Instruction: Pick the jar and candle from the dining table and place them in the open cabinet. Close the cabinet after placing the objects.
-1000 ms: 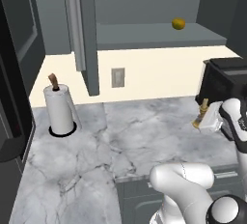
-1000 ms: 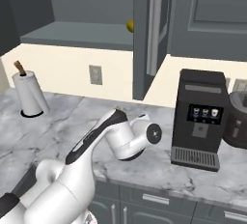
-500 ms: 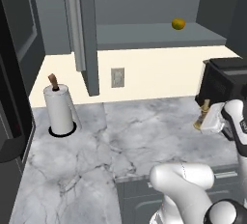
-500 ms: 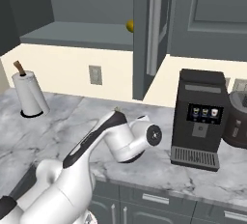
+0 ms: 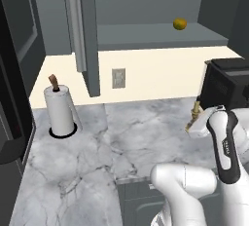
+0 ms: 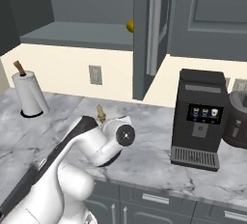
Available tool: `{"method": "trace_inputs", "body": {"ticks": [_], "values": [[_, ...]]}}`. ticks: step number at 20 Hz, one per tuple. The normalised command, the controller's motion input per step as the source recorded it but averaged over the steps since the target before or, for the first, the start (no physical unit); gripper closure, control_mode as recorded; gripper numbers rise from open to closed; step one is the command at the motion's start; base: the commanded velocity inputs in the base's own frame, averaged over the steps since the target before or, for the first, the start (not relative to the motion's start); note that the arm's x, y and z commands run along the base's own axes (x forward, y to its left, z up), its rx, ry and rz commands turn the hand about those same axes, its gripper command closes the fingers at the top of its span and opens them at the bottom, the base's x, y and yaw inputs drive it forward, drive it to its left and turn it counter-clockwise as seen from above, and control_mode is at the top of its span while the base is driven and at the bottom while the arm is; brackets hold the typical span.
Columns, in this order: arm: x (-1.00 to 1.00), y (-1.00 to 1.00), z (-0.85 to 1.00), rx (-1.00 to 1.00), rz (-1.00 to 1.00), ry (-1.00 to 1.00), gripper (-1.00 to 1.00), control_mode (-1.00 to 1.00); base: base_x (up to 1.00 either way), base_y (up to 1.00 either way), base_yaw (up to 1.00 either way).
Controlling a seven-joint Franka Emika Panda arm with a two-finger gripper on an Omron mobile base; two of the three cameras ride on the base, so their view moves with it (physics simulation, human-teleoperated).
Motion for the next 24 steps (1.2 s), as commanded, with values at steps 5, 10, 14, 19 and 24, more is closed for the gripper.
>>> {"method": "trace_inputs", "body": {"ticks": [5,10,14,19,24], "values": [[-0.11,0.26,0.43,0.0,-0.17,0.0,1.0,-1.0,0.0,0.0,0.0],[0.0,0.15,0.68,0.0,-0.13,0.03,1.0,-1.0,0.0,0.0,0.0],[0.0,0.02,0.58,-0.03,-0.09,0.01,1.0,-1.0,0.0,0.0,0.0],[0.0,0.04,0.55,-0.08,-0.07,0.02,1.0,-1.0,0.0,0.0,0.0],[0.01,0.04,0.6,-0.01,-0.03,0.04,1.0,-1.0,0.0,0.0,0.0]]}}
